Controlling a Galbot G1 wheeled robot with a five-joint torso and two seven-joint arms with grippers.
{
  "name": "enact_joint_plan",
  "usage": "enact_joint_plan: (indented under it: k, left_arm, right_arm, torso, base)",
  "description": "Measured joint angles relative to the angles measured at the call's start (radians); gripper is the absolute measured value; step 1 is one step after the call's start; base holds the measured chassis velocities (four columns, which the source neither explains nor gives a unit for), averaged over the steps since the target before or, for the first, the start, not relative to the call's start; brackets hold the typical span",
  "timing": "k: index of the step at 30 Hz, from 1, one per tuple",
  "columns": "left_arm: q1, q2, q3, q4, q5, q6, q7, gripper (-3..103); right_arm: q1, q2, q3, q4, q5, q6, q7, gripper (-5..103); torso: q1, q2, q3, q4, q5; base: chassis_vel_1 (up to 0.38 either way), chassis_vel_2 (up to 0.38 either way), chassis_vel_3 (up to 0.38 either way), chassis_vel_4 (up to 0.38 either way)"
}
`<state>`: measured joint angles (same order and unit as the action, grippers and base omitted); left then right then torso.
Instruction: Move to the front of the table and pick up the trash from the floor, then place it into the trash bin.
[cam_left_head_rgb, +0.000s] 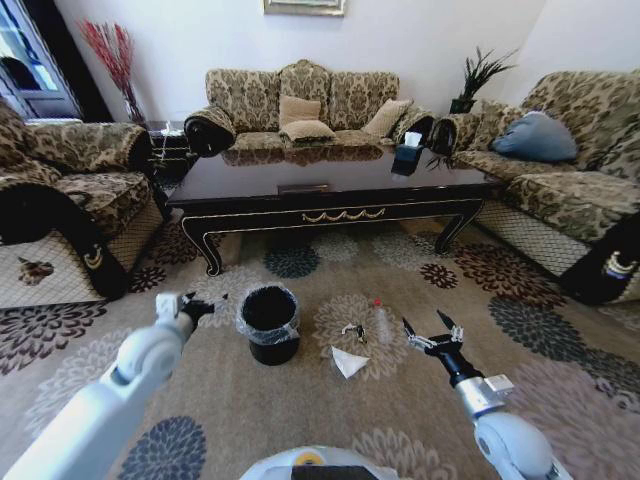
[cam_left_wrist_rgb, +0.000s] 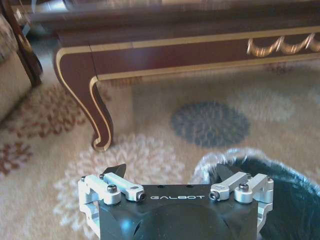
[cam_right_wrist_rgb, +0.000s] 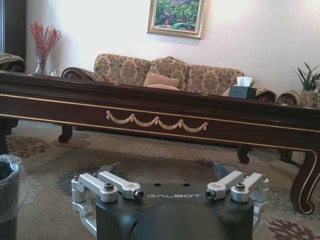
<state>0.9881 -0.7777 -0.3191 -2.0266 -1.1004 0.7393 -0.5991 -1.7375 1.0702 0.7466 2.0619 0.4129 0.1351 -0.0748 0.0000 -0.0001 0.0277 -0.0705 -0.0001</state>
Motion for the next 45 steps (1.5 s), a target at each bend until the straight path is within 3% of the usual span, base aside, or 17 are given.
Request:
enact_joint_plan:
  k: [6, 10, 16, 19, 30, 34, 38, 40, 42, 44, 45]
  left_arm:
    - [-0.140, -0.019, 0.128, 0.102, -0.147, 0.007, -0.142, 99]
    - [-0.193, -0.067, 0.180, 0.183, -0.244, 0.005, -0.187, 99]
    - [-0.229, -0.120, 0.238, 0.266, -0.315, 0.002, -0.244, 98]
    - [-0.238, -0.148, 0.265, 0.303, -0.378, 0.000, -0.301, 97]
    - [-0.235, -0.205, 0.272, 0.372, -0.468, -0.002, -0.354, 93]
    - [-0.228, -0.214, 0.255, 0.386, -0.497, -0.003, -0.369, 72]
    - [-0.224, -0.218, 0.244, 0.391, -0.514, -0.003, -0.369, 67]
    - [-0.222, -0.221, 0.240, 0.394, -0.517, -0.003, -0.369, 50]
    - [-0.222, -0.221, 0.239, 0.395, -0.518, -0.003, -0.369, 50]
    - [-0.215, -0.223, 0.226, 0.400, -0.520, -0.003, -0.369, 39]
    - [-0.215, -0.223, 0.226, 0.400, -0.520, -0.003, -0.369, 39]
  right_arm:
    - [-0.005, 0.006, 0.013, -0.005, 0.000, 0.000, 0.004, 100]
    - [-0.004, 0.006, 0.013, -0.012, 0.000, 0.000, 0.005, 100]
    - [-0.001, 0.009, 0.011, -0.012, 0.000, 0.000, 0.008, 100]
    - [-0.005, 0.015, 0.012, -0.020, -0.004, 0.003, 0.008, 100]
    - [-0.003, 0.026, 0.006, -0.025, -0.009, 0.007, 0.012, 100]
    - [-0.003, 0.026, 0.006, -0.026, -0.009, 0.008, 0.014, 100]
    - [-0.004, 0.026, 0.006, -0.027, -0.009, 0.009, 0.016, 100]
    - [-0.004, 0.025, 0.006, -0.027, -0.009, 0.009, 0.017, 100]
    - [-0.004, 0.025, 0.006, -0.027, -0.009, 0.009, 0.017, 100]
    - [-0.004, 0.025, 0.006, -0.027, -0.008, 0.010, 0.019, 100]
    - [-0.004, 0.025, 0.006, -0.027, -0.008, 0.010, 0.019, 100]
  torso:
    - [0.000, 0.000, 0.000, 0.0003, 0.0001]
    - [0.000, 0.000, 0.000, 0.0003, 0.0000]
    - [0.000, 0.000, 0.000, -0.0001, 0.0001]
    - [0.000, 0.000, 0.000, 0.0002, 0.0001]
    - [0.000, 0.000, 0.000, 0.0001, 0.0002]
    - [0.000, 0.000, 0.000, 0.0002, 0.0001]
    - [0.000, 0.000, 0.000, 0.0001, 0.0002]
    - [0.000, 0.000, 0.000, 0.0001, 0.0001]
    - [0.000, 0.000, 0.000, 0.0001, 0.0001]
    - [0.000, 0.000, 0.000, 0.0001, 0.0001]
    - [0.000, 0.000, 0.000, 0.0001, 0.0001]
  base:
    - [0.000, 0.000, 0.000, 0.000]
    - [0.000, 0.000, 0.000, 0.000]
    - [0.000, 0.000, 0.000, 0.000]
    - [0.000, 0.000, 0.000, 0.000]
    - [0.000, 0.000, 0.000, 0.000]
    - [0.000, 0.000, 0.000, 0.000]
    - [0.000, 0.000, 0.000, 0.000]
    - [0.000, 0.000, 0.000, 0.000]
    - [0.000, 0.000, 0.000, 0.000]
    - [0.000, 0.000, 0.000, 0.000]
    - [0.000, 0.000, 0.000, 0.000]
